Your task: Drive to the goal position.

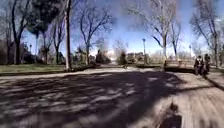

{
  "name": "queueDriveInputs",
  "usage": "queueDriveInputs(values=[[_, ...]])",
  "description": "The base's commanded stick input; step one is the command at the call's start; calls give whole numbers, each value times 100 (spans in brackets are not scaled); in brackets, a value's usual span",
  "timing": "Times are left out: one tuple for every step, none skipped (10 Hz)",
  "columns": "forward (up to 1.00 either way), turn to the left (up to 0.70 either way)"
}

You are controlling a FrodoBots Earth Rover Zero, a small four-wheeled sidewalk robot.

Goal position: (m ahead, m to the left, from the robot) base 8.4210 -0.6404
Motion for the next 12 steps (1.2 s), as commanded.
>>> queueDriveInputs(values=[[100, 0], [100, 0], [100, 0], [100, 0], [100, 0], [100, 0], [100, 0], [100, 0], [100, 0], [100, 0], [100, 0], [100, 0]])
